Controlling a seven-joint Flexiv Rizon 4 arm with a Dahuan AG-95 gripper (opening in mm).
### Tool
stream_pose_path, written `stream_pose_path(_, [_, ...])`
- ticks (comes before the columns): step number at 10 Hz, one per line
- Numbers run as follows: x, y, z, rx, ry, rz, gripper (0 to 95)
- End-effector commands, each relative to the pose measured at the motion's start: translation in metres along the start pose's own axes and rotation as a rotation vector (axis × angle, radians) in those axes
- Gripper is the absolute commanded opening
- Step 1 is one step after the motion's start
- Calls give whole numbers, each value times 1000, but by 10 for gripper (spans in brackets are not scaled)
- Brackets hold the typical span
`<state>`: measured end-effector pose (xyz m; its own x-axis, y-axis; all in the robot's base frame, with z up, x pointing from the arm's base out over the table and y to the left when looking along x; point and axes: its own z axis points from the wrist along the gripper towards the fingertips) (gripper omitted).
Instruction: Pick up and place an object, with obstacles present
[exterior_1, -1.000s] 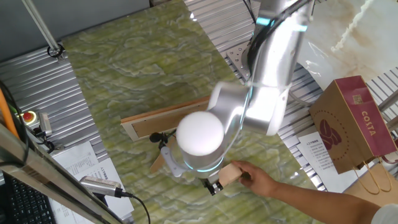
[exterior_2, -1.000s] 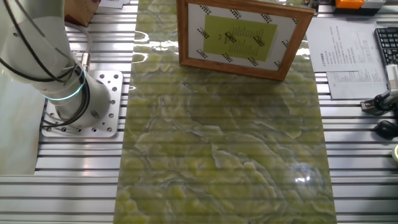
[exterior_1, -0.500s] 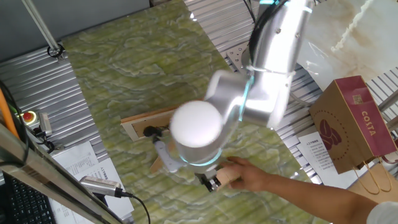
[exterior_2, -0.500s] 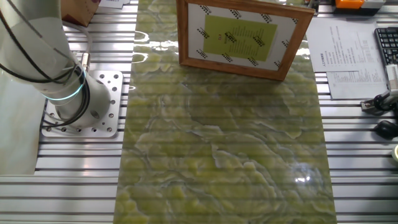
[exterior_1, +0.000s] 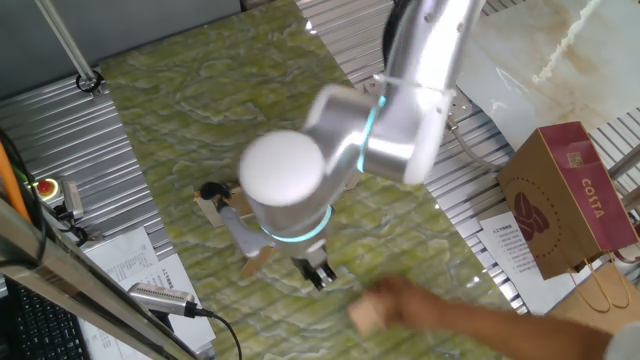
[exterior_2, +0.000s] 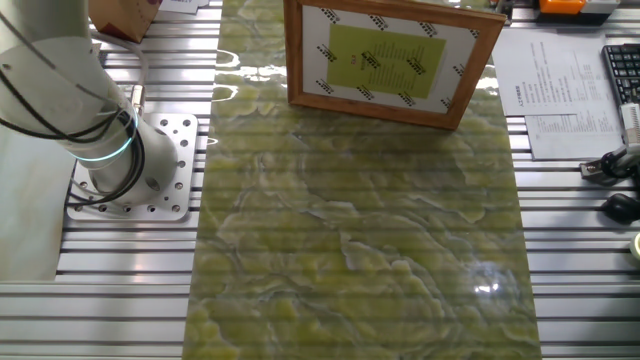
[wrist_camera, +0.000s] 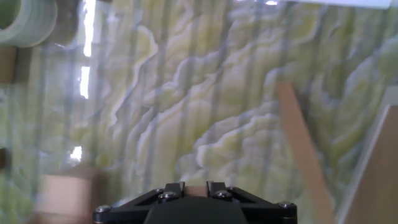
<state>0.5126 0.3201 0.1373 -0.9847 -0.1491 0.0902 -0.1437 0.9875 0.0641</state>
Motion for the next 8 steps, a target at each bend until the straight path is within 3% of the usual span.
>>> stream_pose_path(1, [-2,-8,-16,1,-1,-16,0])
stream_pose_path(5, [-2,-2,-55,10,5,-7,0])
stream_pose_path(8, [-1,-3,-61,13,1,-21,0])
